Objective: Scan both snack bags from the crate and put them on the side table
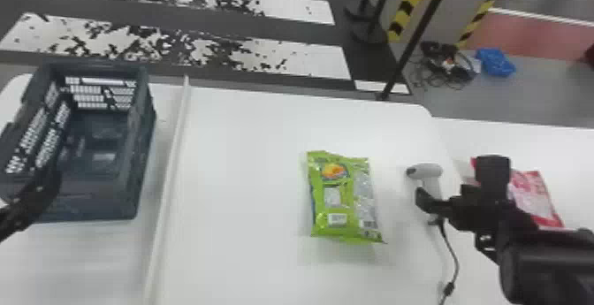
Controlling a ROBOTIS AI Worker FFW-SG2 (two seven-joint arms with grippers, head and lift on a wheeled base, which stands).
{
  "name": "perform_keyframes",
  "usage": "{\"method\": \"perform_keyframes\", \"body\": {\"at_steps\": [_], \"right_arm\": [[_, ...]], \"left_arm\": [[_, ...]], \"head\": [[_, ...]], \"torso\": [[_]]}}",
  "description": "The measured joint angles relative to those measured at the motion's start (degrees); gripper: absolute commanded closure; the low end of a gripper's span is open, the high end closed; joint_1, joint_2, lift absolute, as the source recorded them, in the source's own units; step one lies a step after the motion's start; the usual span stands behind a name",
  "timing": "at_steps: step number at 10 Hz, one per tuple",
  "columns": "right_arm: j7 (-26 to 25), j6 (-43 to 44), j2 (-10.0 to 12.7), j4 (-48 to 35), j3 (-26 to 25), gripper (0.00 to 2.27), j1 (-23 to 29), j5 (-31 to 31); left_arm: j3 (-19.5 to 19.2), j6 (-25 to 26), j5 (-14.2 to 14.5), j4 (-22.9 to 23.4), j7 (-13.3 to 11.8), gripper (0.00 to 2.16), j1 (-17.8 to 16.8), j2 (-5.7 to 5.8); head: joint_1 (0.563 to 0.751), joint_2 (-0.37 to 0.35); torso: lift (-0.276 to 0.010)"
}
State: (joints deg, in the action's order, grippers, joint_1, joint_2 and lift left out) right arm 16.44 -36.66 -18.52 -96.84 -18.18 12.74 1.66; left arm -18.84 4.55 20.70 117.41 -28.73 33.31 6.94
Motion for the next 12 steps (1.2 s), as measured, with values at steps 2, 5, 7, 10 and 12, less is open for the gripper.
{"method": "perform_keyframes", "body": {"at_steps": [2, 5, 7, 10, 12], "right_arm": [[2.04, -2.48, -1.65, 4.91, 1.24, 0.52, -3.96, -0.1], [2.62, -6.77, -2.83, 7.2, 2.43, 2.24, -6.0, -0.77], [2.62, -7.91, -2.84, 7.27, 2.4, 2.25, -6.23, -0.02], [2.65, -9.35, -2.4, 3.17, -0.18, 2.25, -3.96, 3.12], [2.64, -15.12, -0.13, -8.23, -2.99, 2.25, 2.36, 4.67]], "left_arm": [[0.04, 0.15, -0.04, -0.09, -0.01, 0.09, -0.12, 0.03], [0.04, 0.15, -0.01, -0.49, -0.01, 0.09, -0.39, 0.33], [0.12, 0.15, 0.31, -0.62, -0.09, 0.09, -0.48, 0.35], [0.13, 0.15, 0.48, -0.85, -0.1, 0.09, -0.53, 0.42], [0.13, 0.15, 0.49, -1.1, -0.1, 0.09, -0.74, 0.44]], "head": [[0.695, -0.227], [0.695, -0.234], [0.695, -0.234], [0.695, -0.234], [0.695, -0.217]], "torso": [[-0.087], [-0.087], [-0.087], [-0.087], [-0.087]]}}
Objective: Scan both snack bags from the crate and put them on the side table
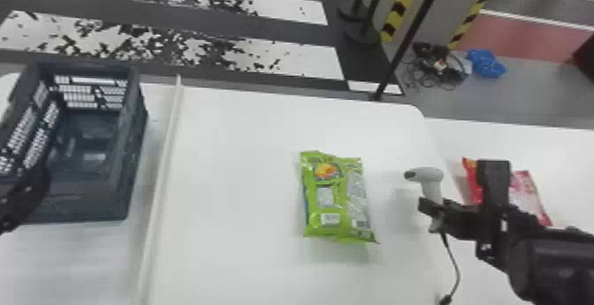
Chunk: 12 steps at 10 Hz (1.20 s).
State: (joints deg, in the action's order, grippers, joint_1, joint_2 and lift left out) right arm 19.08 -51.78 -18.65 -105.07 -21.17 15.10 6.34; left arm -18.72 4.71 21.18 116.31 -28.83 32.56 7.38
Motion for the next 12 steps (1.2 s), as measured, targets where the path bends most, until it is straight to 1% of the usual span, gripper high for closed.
{"method": "perform_keyframes", "body": {"at_steps": [2, 3, 5, 6, 8, 10, 12], "right_arm": [[-0.01, -8.08, 3.37, -12.49, -1.53, 2.25, 6.51, 0.41], [-0.01, -14.25, 4.75, -18.2, -1.61, 2.25, 9.19, 0.43], [-0.03, -25.1, 6.89, -26.01, -0.97, 2.25, 12.33, 0.43], [-0.01, -27.55, 7.55, -28.85, -0.26, 2.25, 13.79, 0.58], [-0.01, -29.24, 8.52, -33.27, 1.37, 2.25, 15.67, 1.09], [-0.07, -31.57, 9.21, -36.23, 3.15, 2.25, 16.05, 1.13], [-0.52, -31.96, 9.63, -37.63, 4.72, 2.25, 16.17, 1.12]], "left_arm": [[0.07, 0.0, -0.02, -0.23, -0.08, 0.09, -0.25, -0.21], [0.09, 0.0, -0.07, -0.43, -0.09, 0.09, -0.29, -0.39], [0.09, 0.0, -0.09, -0.93, -0.12, 0.09, -0.31, -0.6], [0.09, 0.0, -0.09, -1.13, -0.15, 0.09, -0.31, -0.65], [0.09, 0.0, -0.09, -1.34, -0.18, 0.09, -0.31, -0.7], [0.08, -0.09, -0.09, -1.44, -0.18, 0.09, -0.24, -0.78], [0.06, -0.16, -0.09, -1.49, -0.18, 0.09, -0.2, -0.79]], "head": [[0.695, -0.189], [0.695, -0.17], [0.695, -0.123], [0.695, -0.098], [0.695, -0.06], [0.695, -0.016], [0.695, 0.014]], "torso": [[-0.087], [-0.087], [-0.087], [-0.087], [-0.087], [-0.087], [-0.087]]}}
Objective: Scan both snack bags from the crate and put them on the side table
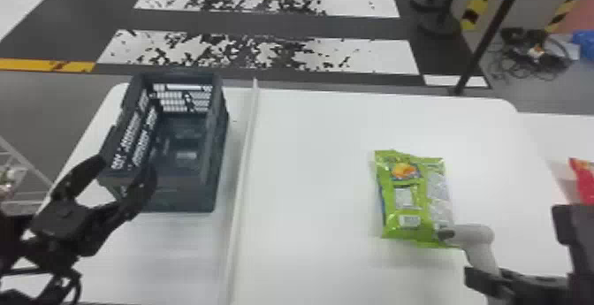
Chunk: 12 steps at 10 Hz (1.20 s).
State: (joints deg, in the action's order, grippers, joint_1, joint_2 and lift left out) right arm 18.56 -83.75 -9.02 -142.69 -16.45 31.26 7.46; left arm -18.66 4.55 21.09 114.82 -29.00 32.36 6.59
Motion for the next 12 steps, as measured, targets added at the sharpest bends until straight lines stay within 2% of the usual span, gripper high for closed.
{"method": "perform_keyframes", "body": {"at_steps": [8, 12], "right_arm": [[-1.23, -0.24, -0.2, 1.76, 2.88, 2.25, -2.47, -1.54], [-1.44, 2.11, -0.3, 2.93, 0.68, 2.25, -3.76, -1.34]], "left_arm": [[-0.01, -0.02, 0.0, 0.71, -0.09, 0.09, 0.69, 0.09], [-0.06, -0.02, 0.05, 1.02, -0.1, 0.09, 0.95, 0.09]], "head": [[0.695, 0.025], [0.695, -0.003]], "torso": [[-0.087], [-0.087]]}}
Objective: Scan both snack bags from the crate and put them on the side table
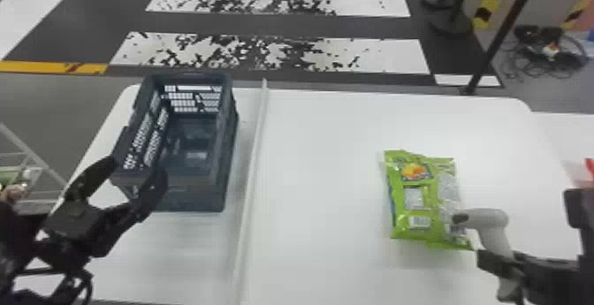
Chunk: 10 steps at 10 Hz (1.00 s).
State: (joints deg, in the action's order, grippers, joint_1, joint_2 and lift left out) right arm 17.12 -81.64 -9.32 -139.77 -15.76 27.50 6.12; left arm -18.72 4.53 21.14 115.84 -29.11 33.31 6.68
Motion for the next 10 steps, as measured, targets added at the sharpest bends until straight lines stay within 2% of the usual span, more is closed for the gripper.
{"method": "perform_keyframes", "body": {"at_steps": [2, 4, 7, 10], "right_arm": [[-0.08, 4.85, -1.01, 5.62, -2.61, 2.25, -3.34, 0.24], [-0.07, 9.89, -4.01, 13.06, -3.68, 2.25, -7.39, 0.24], [-0.04, 17.71, -8.78, 25.67, -3.3, 2.25, -14.39, -0.21], [0.01, 24.27, -10.58, 34.43, -0.5, 2.25, -17.84, -1.44]], "left_arm": [[0.0, 0.0, 0.02, 0.0, -0.03, 0.09, 0.0, 0.0], [-0.09, 0.0, 0.0, 0.08, -0.07, 0.09, 0.07, 0.0], [-0.06, 0.0, -0.05, 0.09, -0.07, 0.09, 0.08, 0.01], [-0.08, 0.13, -0.05, 0.09, -0.02, 0.09, 0.01, 0.17]], "head": [[0.695, -0.06], [0.695, -0.105], [0.695, -0.17], [0.695, -0.184]], "torso": [[-0.087], [-0.087], [-0.087], [-0.087]]}}
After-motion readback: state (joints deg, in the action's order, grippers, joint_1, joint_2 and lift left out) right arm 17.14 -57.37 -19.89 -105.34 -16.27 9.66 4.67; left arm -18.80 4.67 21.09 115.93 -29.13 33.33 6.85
